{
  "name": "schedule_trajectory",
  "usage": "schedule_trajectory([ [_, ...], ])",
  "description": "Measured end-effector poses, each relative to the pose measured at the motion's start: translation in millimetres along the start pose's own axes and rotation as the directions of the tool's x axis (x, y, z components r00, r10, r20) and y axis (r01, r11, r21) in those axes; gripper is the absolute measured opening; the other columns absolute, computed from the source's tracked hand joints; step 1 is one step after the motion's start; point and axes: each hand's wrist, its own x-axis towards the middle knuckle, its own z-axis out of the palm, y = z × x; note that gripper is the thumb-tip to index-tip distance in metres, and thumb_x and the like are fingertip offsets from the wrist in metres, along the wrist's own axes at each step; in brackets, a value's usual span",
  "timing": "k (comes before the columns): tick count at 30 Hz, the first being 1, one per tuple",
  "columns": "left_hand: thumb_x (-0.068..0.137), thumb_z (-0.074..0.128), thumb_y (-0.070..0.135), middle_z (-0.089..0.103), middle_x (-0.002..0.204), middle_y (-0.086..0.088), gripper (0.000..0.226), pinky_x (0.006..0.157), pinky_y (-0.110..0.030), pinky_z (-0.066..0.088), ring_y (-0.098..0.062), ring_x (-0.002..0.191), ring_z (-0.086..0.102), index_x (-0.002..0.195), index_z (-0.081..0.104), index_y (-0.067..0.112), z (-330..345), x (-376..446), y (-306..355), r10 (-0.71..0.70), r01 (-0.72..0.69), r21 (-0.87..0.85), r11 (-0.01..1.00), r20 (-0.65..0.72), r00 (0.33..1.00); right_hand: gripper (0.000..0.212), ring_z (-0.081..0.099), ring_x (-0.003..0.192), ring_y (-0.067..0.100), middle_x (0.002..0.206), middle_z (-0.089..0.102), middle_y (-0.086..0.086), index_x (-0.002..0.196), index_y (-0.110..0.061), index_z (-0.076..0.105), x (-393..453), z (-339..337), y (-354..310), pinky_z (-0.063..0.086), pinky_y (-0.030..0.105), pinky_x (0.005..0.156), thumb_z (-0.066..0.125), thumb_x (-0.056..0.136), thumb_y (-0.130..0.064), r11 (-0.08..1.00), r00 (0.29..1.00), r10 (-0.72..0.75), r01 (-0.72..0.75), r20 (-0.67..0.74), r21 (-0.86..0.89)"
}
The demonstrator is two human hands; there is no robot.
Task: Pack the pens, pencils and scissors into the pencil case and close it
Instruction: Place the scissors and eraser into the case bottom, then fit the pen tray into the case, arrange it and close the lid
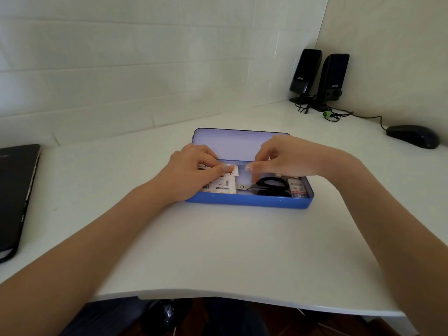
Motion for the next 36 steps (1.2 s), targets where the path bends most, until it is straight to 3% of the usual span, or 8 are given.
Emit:
schedule_trajectory([
  [6,0.081,0.068,0.035,0.058,0.088,0.015,0.009,0.075,-0.023,0.041,-0.01,0.086,0.057,0.075,0.075,0.034,-1,3,-1,-0.057,0.063,-0.119,0.991,0.053,0.997,0.036,0.042,0.054,0.017,0.063,0.056,0.012,0.069,-0.021,0.074,5,-6,17,0.035,0.023,0.054,0.056,0.088,-0.046,0.996,0.974,0.044,-0.026,-0.224,0.081],
  [10,0.085,0.065,0.02,0.069,0.089,0.01,0.011,0.068,-0.011,0.044,0.0,0.075,0.061,0.09,0.075,0.022,-3,1,-2,-0.076,0.078,-0.248,0.966,0.019,0.997,0.025,0.056,0.078,0.021,0.093,0.065,0.005,0.092,-0.019,0.065,19,-6,52,0.047,0.039,0.076,0.05,0.091,-0.038,0.986,0.831,0.164,-0.145,-0.532,0.076],
  [17,0.083,0.065,0.019,0.059,0.093,0.003,0.019,0.065,-0.015,0.04,-0.006,0.071,0.053,0.095,0.051,0.015,-11,11,-18,-0.265,0.21,-0.173,0.962,-0.414,0.871,0.025,0.054,0.085,0.025,0.105,0.061,0.015,0.109,-0.006,0.054,29,8,77,0.042,0.031,0.073,0.053,0.092,-0.025,0.923,0.863,0.367,-0.289,-0.348,0.256],
  [23,0.089,0.058,0.025,0.057,0.097,-0.006,0.03,0.074,-0.027,0.033,-0.022,0.086,0.05,0.108,0.059,0.003,-19,16,-36,-0.405,0.384,-0.13,0.914,-0.334,0.851,0.027,0.052,0.073,0.018,0.094,0.068,0.012,0.092,-0.004,0.063,35,11,59,0.031,0.026,0.056,0.043,0.097,-0.021,0.985,0.887,0.153,-0.103,-0.436,0.135],
  [26,0.086,0.056,0.024,0.054,0.08,-0.011,0.027,0.067,-0.027,0.031,-0.021,0.076,0.045,0.087,0.065,-0.002,-29,17,-46,-0.422,0.349,-0.246,0.904,-0.391,0.818,0.031,0.052,0.102,0.024,0.115,0.061,0.013,0.115,-0.01,0.064,43,20,65,0.034,0.023,0.078,0.039,0.096,-0.007,0.996,0.919,0.07,-0.042,-0.387,0.08],
  [28,0.089,0.055,0.02,0.05,0.075,-0.012,0.021,0.063,-0.028,0.03,-0.02,0.073,0.041,0.078,0.063,0.003,-38,16,-52,-0.445,0.35,-0.284,0.893,-0.429,0.786,0.043,0.047,0.124,0.025,0.134,0.053,0.007,0.132,-0.021,0.053,47,27,69,0.037,0.036,0.102,0.038,0.095,-0.006,0.997,0.926,0.03,0.001,-0.375,0.083],
  [30,0.09,0.055,0.019,0.047,0.075,-0.013,0.017,0.064,-0.029,0.03,-0.021,0.074,0.037,0.076,0.059,0.009,-48,15,-62,-0.466,0.37,-0.288,0.883,-0.443,0.766,0.044,0.043,0.132,0.022,0.144,0.047,-0.001,0.139,-0.029,0.044,49,33,69,0.035,0.044,0.107,0.039,0.097,-0.017,0.999,0.949,0.003,0.011,-0.316,0.042],
  [36,0.087,0.057,0.023,0.047,0.079,-0.01,0.014,0.07,-0.029,0.031,-0.019,0.077,0.038,0.077,0.052,0.015,-60,14,-83,-0.517,0.393,-0.342,0.854,-0.468,0.717,0.029,0.062,0.103,0.019,0.112,0.067,-0.006,0.111,-0.036,0.058,50,36,71,0.047,0.042,0.094,0.064,0.083,-0.034,0.992,0.918,-0.044,0.086,-0.395,0.09],
])
